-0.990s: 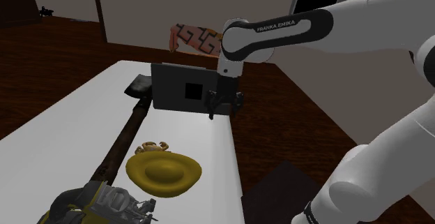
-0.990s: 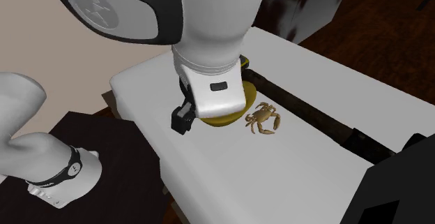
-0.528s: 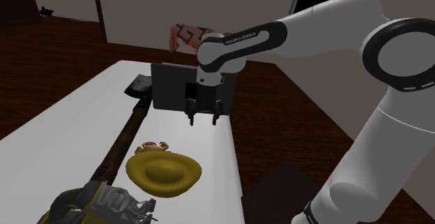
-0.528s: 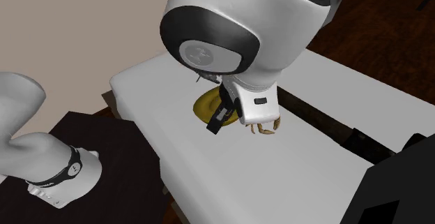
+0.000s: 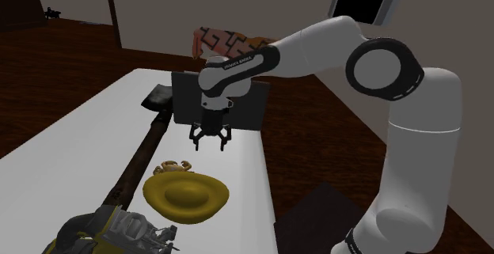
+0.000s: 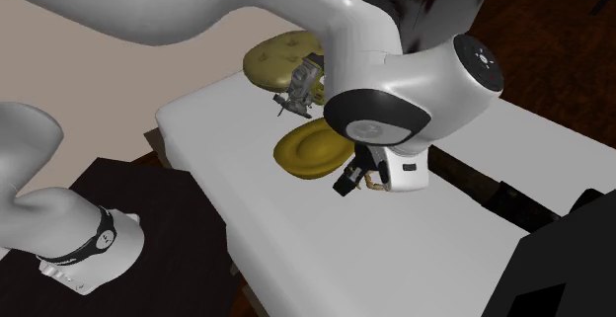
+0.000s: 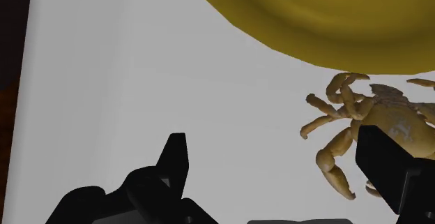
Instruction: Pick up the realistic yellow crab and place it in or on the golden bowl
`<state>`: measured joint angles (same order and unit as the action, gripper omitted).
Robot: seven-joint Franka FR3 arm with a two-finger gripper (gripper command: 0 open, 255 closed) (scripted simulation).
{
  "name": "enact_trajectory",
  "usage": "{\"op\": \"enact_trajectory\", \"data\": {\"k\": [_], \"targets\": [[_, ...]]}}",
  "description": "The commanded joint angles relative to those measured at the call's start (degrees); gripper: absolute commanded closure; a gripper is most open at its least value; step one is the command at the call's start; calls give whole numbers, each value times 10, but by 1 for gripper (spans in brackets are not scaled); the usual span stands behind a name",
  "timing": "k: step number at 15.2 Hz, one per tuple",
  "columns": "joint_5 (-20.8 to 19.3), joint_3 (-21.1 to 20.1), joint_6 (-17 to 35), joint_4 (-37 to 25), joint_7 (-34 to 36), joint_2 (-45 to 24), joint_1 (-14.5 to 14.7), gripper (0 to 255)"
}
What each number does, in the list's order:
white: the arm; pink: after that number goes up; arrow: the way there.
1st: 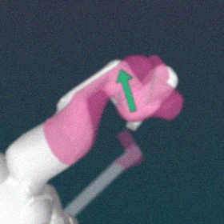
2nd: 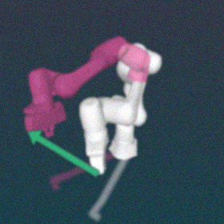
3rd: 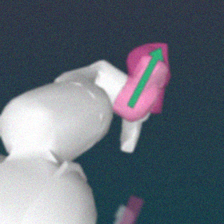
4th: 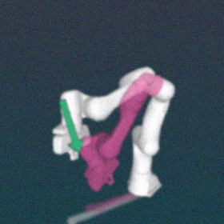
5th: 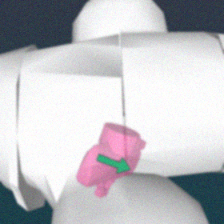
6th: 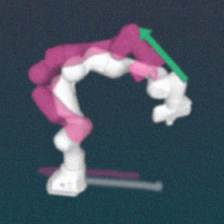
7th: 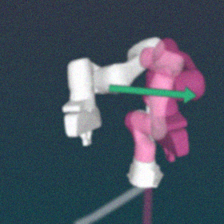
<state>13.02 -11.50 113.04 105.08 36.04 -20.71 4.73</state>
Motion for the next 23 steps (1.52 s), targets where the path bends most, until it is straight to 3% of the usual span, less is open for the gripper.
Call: {"op": "enact_trajectory", "data": {"k": [1,9,17,23], "targets": [[-4,1,-1,-47,18,-49,7,0],[-13,12,-32,-266,78,-249,38,0],[-11,10,17,-233,75,-264,46,0],[-11,10,17,-233,75,-264,46,0]]}}
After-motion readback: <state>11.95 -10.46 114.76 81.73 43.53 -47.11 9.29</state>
